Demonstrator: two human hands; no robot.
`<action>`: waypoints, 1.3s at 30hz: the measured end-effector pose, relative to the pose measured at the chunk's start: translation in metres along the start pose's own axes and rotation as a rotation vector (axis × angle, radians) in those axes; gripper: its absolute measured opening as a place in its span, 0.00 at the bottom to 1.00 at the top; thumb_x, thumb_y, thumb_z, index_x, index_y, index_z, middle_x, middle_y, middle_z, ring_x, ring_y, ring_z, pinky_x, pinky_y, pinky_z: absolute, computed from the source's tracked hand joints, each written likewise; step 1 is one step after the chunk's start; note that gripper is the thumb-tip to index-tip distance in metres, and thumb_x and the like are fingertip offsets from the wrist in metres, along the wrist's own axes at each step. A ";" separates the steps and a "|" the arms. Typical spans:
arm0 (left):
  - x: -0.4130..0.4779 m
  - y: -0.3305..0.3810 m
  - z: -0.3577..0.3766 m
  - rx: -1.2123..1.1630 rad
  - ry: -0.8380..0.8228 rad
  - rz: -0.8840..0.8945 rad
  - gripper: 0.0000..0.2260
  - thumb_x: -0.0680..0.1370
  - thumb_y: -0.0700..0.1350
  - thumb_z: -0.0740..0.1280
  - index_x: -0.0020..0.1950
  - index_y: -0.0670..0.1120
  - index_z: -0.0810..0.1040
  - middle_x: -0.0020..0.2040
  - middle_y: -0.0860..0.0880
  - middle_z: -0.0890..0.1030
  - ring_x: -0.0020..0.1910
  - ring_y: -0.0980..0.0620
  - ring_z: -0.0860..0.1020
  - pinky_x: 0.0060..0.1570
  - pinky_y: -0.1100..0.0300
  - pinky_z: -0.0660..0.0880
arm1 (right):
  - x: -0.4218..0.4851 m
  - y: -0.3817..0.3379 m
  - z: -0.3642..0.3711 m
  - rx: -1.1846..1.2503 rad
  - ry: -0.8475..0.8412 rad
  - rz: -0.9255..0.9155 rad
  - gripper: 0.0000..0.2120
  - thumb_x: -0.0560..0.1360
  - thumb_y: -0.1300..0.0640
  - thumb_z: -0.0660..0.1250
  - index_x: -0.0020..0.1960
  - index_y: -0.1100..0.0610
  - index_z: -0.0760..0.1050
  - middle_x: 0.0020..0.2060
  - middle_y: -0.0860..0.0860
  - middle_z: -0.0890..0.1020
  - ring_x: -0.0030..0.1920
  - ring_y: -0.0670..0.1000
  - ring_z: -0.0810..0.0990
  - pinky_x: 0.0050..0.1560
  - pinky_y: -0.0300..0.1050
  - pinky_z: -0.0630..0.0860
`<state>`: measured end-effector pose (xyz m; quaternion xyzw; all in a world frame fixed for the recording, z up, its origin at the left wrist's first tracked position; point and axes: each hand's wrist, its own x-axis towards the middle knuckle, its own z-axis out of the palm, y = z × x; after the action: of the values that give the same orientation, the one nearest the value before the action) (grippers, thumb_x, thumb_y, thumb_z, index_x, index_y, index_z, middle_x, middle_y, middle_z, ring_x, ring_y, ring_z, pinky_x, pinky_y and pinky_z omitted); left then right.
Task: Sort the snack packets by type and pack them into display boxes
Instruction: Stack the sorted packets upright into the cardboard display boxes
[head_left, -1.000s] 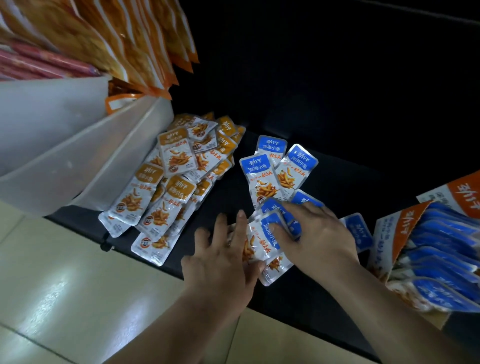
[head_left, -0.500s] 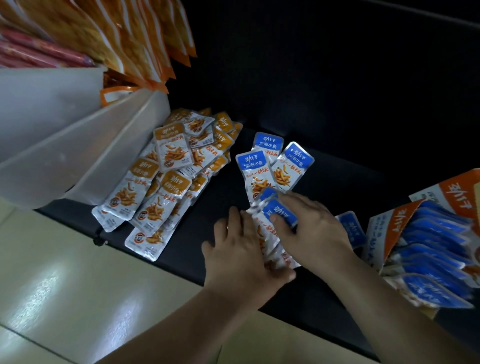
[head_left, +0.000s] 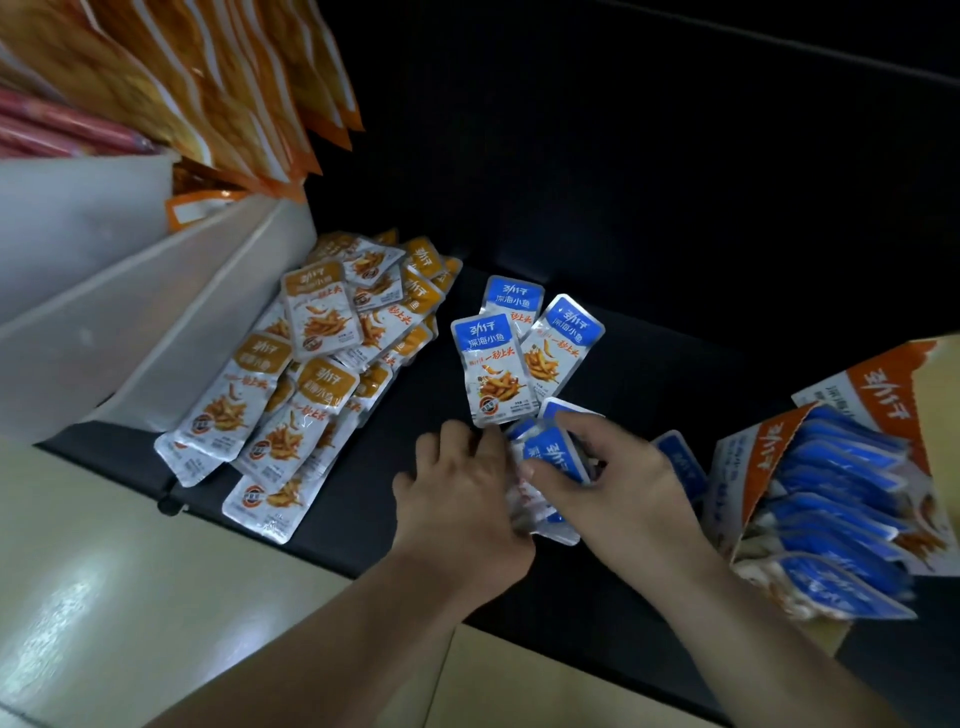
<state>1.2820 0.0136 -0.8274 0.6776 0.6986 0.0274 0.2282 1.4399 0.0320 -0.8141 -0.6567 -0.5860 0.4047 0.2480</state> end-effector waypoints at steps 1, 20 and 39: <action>0.001 0.003 -0.001 0.004 -0.003 0.005 0.31 0.70 0.62 0.70 0.70 0.57 0.63 0.61 0.53 0.62 0.64 0.49 0.64 0.53 0.53 0.64 | -0.003 0.000 0.002 -0.003 0.031 -0.012 0.25 0.68 0.40 0.75 0.63 0.43 0.80 0.50 0.41 0.86 0.51 0.42 0.84 0.54 0.50 0.83; 0.002 -0.016 0.014 -0.007 0.240 0.227 0.29 0.64 0.66 0.68 0.60 0.54 0.76 0.51 0.54 0.75 0.49 0.52 0.75 0.45 0.57 0.72 | -0.010 0.000 -0.014 0.340 -0.108 0.070 0.26 0.75 0.61 0.76 0.62 0.34 0.75 0.55 0.33 0.83 0.58 0.32 0.80 0.49 0.31 0.80; 0.002 -0.004 0.000 -0.363 0.372 0.240 0.37 0.66 0.65 0.76 0.71 0.52 0.74 0.56 0.57 0.82 0.53 0.58 0.81 0.50 0.52 0.82 | -0.007 -0.031 -0.027 0.276 -0.190 -0.031 0.19 0.81 0.51 0.69 0.70 0.40 0.74 0.60 0.39 0.83 0.56 0.38 0.83 0.48 0.34 0.82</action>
<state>1.2777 0.0152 -0.8291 0.6868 0.6268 0.3030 0.2089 1.4450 0.0351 -0.7727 -0.5660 -0.5559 0.5378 0.2855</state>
